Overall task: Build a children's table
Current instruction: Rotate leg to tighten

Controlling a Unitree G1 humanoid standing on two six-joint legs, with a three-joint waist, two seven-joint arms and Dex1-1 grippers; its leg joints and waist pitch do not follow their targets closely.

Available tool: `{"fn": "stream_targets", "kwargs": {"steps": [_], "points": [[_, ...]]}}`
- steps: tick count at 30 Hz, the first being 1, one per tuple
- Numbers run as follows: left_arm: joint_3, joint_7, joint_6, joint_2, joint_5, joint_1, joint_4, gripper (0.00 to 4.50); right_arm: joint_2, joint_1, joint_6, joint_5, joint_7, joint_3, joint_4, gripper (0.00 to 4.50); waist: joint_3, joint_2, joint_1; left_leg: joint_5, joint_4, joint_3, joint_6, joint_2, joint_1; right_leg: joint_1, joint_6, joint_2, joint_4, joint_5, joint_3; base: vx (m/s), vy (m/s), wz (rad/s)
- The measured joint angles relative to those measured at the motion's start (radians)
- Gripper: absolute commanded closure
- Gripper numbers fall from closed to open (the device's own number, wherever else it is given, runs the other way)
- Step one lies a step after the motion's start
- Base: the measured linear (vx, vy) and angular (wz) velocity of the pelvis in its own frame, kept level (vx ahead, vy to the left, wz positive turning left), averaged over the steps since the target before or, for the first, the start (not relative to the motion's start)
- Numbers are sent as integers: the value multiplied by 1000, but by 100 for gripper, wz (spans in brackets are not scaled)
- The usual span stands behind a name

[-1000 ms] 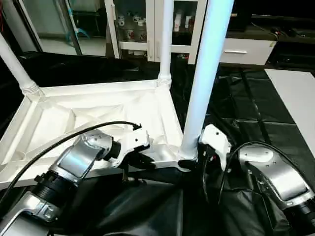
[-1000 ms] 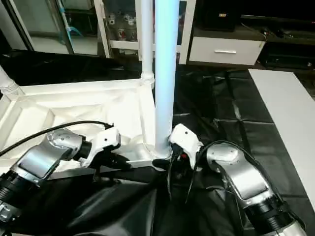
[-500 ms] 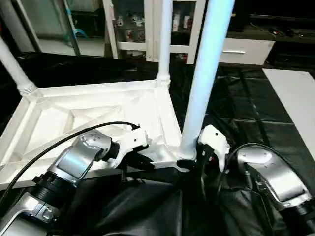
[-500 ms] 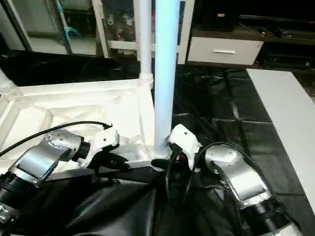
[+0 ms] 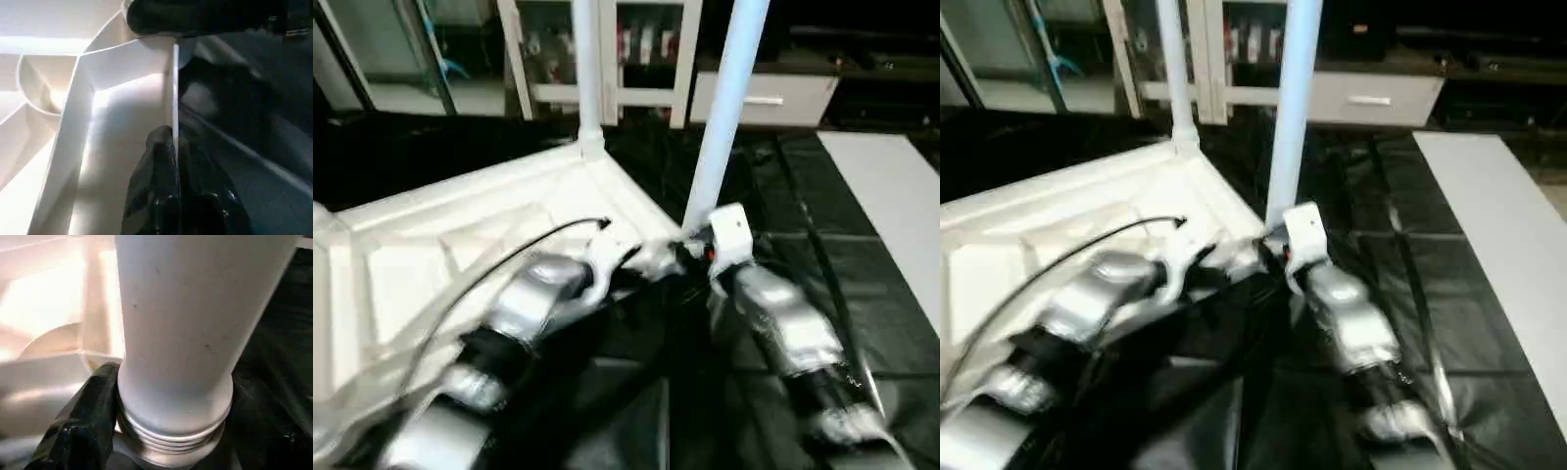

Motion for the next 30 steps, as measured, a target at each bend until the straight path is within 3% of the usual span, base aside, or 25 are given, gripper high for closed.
{"fn": "stream_targets", "kwargs": {"steps": [4, 9, 11, 13, 16, 21, 25, 27, 30], "points": [[18, 121, -16, -86, 17, -40, 83, 450, 74, -83, -75, -21, -179, -69, 149, 176, -1, 1, 4, 0, 0, 0, 1, -2, 0, 1, 0, -2, -1, 0, 1, 0, 0, 0], [19, 141, -19, -96, 23, -43, 88, 450, 95, -97, -135, -24, -210, -92, 199, 176, -1, 1, 6, 0, 0, 0, 1, -2, 0, 1, 0, -2, -1, 0, 0, 0, 0, 0], [17, 139, -20, -94, 24, -43, 86, 450, 96, -91, -152, -21, -195, -101, 199, 106, -1, 1, 6, 0, 0, 0, 1, -2, -1, 0, 0, -1, -1, 0, 0, 0, 0, 0], [19, 133, -26, -80, 28, -43, 84, 450, 106, -71, -172, 6, -149, -110, 172, 106, -1, 1, 3, -1, 0, 1, 2, -1, -1, 0, 0, -1, -1, 0, 0, 0, 0, 0], [15, 104, -34, -42, 32, -28, 56, 450, 106, -33, -169, 24, -73, -97, 109, 63, 0, 1, -9, -1, -1, 0, 2, 0, -2, -2, 0, 0, -1, 0, 0, 0, 0, 0], [-36, -48, -32, 50, 26, 25, -51, 450, 9, 16, -73, 62, 94, -51, -40, 29, 0, 2, 2, -1, -4, 0, 1, 1, -2, -2, 2, 0, -1, -1, -1, 0, 0, 0], [-91, -207, -33, 142, -9, 83, -167, 450, -155, 120, 18, 118, 332, 4, -218, 5, 0, 2, 29, -1, -5, 0, 2, 0, -2, -2, 2, 0, -3, -1, -1, 0, 0, 0], [-108, -269, -32, 186, -21, 97, -209, 450, -239, 167, 57, 148, 452, 42, -308, 5, 1, 4, 36, -1, -4, 1, 2, 0, -1, -1, 2, 0, -3, -2, -1, 0, 0, 0], [-134, -380, -110, 256, -35, 138, -251, 450, -367, 233, 73, 174, 619, 86, -426, 5, 1, 4, 39, -1, -4, 1, 2, 0, 1, 0, 3, 0, -3, -2, 0, 0, 0, 0]]}}
